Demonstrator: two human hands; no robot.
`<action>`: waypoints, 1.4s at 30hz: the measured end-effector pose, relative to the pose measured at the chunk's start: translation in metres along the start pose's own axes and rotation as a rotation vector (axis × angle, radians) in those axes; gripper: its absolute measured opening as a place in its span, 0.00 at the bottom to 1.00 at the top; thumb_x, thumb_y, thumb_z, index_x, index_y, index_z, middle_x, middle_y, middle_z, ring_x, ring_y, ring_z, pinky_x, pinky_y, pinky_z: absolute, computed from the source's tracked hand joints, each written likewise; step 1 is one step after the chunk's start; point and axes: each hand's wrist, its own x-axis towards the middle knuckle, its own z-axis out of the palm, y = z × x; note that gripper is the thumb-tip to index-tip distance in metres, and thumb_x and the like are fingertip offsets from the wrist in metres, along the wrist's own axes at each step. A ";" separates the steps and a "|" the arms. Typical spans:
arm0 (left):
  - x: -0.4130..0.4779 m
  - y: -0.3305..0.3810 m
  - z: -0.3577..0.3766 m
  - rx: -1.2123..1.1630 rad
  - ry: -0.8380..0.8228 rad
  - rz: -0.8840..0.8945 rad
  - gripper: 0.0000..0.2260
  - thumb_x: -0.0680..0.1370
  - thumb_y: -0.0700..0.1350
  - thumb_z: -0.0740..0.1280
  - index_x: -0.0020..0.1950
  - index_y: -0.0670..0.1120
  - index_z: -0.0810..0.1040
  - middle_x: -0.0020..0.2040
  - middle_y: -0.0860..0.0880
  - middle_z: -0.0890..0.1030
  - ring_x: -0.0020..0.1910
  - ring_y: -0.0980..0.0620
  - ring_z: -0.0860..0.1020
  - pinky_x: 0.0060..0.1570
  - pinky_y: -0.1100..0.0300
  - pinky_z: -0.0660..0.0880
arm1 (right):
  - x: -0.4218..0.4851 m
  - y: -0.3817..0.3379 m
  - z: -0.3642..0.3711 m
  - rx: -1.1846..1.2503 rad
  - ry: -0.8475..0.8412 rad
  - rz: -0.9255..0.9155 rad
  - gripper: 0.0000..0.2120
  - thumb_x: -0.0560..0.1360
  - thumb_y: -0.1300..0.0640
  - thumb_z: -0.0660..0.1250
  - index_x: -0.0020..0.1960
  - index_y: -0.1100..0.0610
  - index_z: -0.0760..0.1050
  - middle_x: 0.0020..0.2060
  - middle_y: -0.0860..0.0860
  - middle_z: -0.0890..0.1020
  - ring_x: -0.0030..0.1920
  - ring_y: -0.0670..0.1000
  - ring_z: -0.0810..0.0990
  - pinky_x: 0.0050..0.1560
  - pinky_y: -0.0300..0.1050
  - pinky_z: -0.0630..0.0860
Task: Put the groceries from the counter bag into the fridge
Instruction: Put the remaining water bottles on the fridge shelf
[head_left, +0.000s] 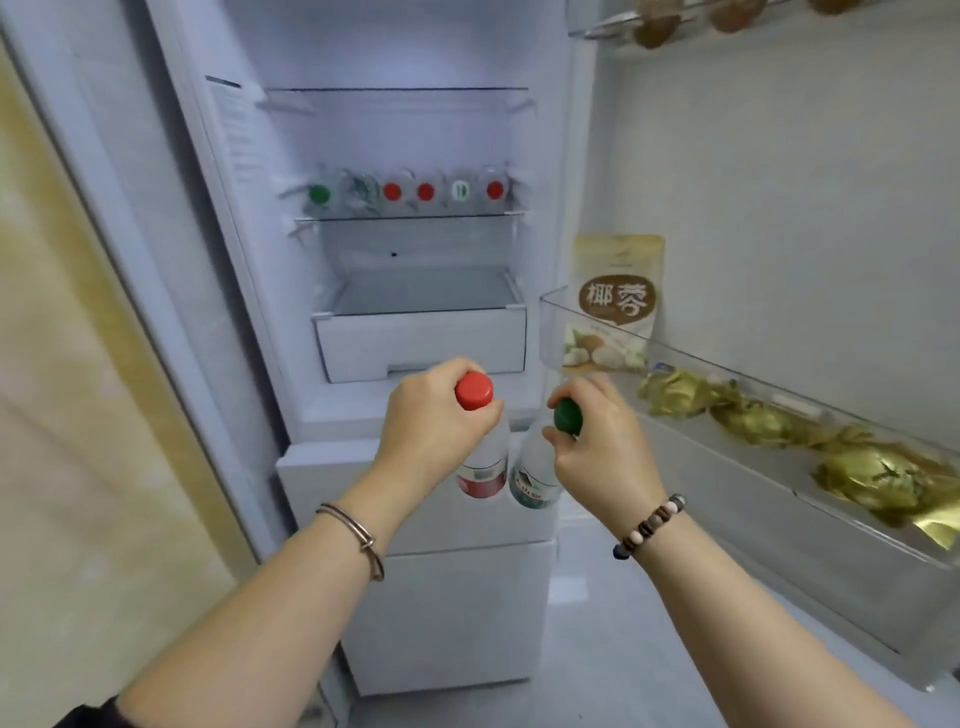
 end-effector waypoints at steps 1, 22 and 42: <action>0.013 -0.006 -0.006 0.001 0.049 0.010 0.06 0.70 0.48 0.72 0.44 0.51 0.79 0.41 0.54 0.82 0.43 0.51 0.78 0.45 0.59 0.74 | 0.014 -0.004 0.008 0.018 0.035 -0.016 0.09 0.71 0.64 0.69 0.49 0.58 0.74 0.47 0.48 0.72 0.43 0.51 0.73 0.44 0.45 0.72; 0.271 -0.194 0.000 0.168 0.309 0.619 0.13 0.74 0.43 0.67 0.55 0.37 0.77 0.53 0.42 0.82 0.49 0.46 0.80 0.50 0.59 0.75 | 0.262 -0.028 0.182 0.054 0.616 -0.281 0.14 0.66 0.73 0.70 0.48 0.62 0.73 0.47 0.56 0.74 0.38 0.51 0.74 0.34 0.39 0.69; 0.344 -0.303 0.055 0.325 0.230 0.176 0.16 0.68 0.34 0.73 0.55 0.39 0.79 0.56 0.42 0.81 0.43 0.40 0.82 0.41 0.53 0.79 | 0.365 0.005 0.317 0.162 0.290 -0.144 0.11 0.67 0.67 0.71 0.45 0.60 0.70 0.52 0.55 0.73 0.38 0.52 0.73 0.35 0.42 0.70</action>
